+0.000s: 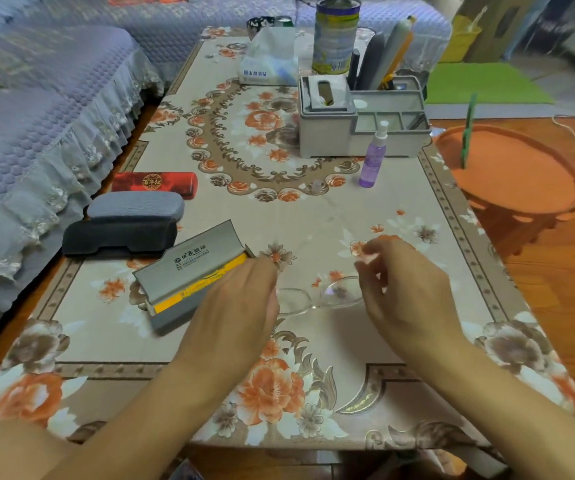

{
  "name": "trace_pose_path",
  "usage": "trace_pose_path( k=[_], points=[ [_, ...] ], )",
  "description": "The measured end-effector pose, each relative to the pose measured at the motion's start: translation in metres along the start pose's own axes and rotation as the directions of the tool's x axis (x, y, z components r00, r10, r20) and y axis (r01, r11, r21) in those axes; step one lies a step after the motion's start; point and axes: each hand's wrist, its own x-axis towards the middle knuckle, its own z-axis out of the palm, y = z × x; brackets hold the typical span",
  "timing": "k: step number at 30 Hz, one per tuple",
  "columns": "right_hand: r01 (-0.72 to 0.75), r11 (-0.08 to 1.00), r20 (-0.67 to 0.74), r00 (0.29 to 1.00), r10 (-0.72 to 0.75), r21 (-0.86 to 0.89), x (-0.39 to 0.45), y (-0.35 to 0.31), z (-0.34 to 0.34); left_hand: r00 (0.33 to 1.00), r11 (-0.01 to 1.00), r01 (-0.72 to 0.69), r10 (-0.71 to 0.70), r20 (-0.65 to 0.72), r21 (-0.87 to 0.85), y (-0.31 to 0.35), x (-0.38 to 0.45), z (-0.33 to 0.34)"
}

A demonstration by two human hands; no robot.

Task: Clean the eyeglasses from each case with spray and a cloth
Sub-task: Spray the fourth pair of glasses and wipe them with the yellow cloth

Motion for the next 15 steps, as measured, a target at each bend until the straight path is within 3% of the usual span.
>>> trace_pose_path(
  k=[3,5,7,10,13,15],
  points=[
    [-0.286,0.945,-0.005,0.957,0.29,0.158,0.003,0.0,-0.002,0.966,0.943,0.245,-0.258,-0.028,-0.226,0.011,-0.003,0.004],
    [-0.414,0.878,0.016,0.906,0.423,0.24,0.006,0.002,-0.002,0.881,0.762,0.372,-0.469,-0.057,-0.53,0.017,0.001,0.001],
    [-0.45,0.859,0.033,0.889,0.457,0.244,0.008,0.001,-0.003,0.789,0.556,0.399,-0.613,-0.036,-0.73,0.023,0.002,-0.003],
    [-0.448,0.869,0.113,0.894,0.433,0.209,0.01,0.002,-0.004,0.76,0.455,0.495,-0.639,0.115,-0.741,0.028,-0.004,0.001],
    [-0.536,0.835,0.262,0.829,0.494,0.122,0.018,0.022,-0.01,0.744,0.377,0.606,-0.58,0.332,-0.701,0.027,-0.01,0.009],
    [-0.565,0.825,0.358,0.767,0.532,-0.015,0.021,0.039,-0.015,0.75,0.425,0.633,-0.542,0.378,-0.647,0.022,-0.008,0.008]
  ],
)
